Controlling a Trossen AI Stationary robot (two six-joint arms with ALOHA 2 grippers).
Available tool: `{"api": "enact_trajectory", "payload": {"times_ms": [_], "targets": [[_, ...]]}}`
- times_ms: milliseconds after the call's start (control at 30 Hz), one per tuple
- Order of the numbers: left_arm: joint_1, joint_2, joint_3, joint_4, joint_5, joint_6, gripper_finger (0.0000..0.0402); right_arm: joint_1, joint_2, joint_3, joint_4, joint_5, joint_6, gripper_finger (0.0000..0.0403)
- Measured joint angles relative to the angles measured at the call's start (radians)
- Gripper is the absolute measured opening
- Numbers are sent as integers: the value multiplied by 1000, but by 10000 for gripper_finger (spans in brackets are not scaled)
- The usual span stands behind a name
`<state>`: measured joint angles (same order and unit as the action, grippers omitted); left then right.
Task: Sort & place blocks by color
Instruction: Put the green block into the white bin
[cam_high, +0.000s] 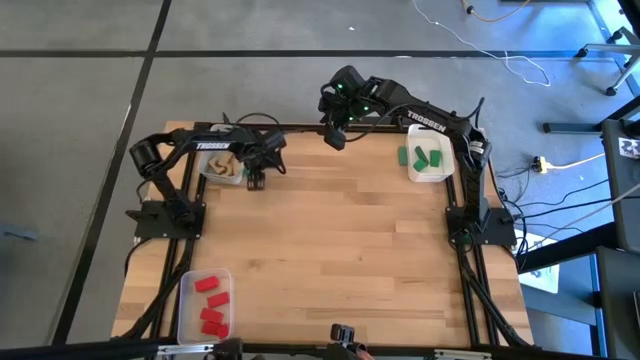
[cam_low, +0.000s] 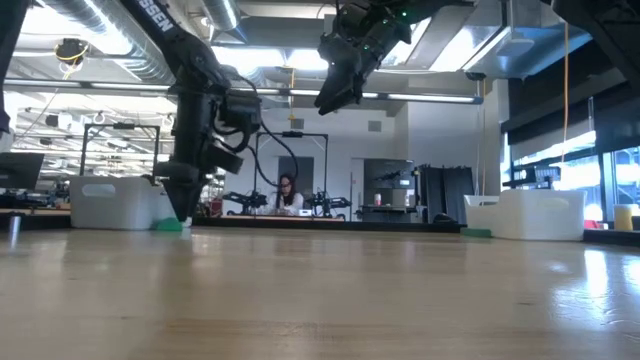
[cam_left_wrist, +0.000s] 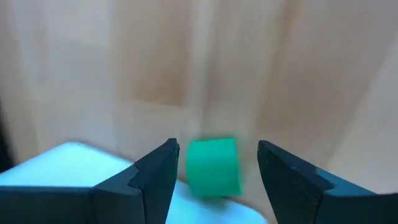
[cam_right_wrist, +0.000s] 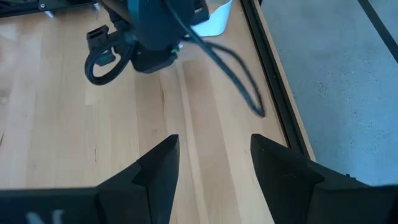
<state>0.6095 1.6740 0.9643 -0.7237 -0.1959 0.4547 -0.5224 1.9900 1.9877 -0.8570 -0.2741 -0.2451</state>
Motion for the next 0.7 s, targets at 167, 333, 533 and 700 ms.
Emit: {"api": "enact_trajectory", "payload": {"times_ms": [167, 333, 533, 700], "targets": [[24, -64, 1, -2, -13, -51, 212, 0, 0, 0, 0, 0, 0, 199], [78, -90, 1, -56, 149, -167, 212, 0, 0, 0, 0, 0, 0, 199], [116, -80, 1, -94, 198, -194, 212, 0, 0, 0, 0, 0, 0, 199], [120, -81, 1, -60, 194, -166, 212, 0, 0, 0, 0, 0, 0, 199]]}}
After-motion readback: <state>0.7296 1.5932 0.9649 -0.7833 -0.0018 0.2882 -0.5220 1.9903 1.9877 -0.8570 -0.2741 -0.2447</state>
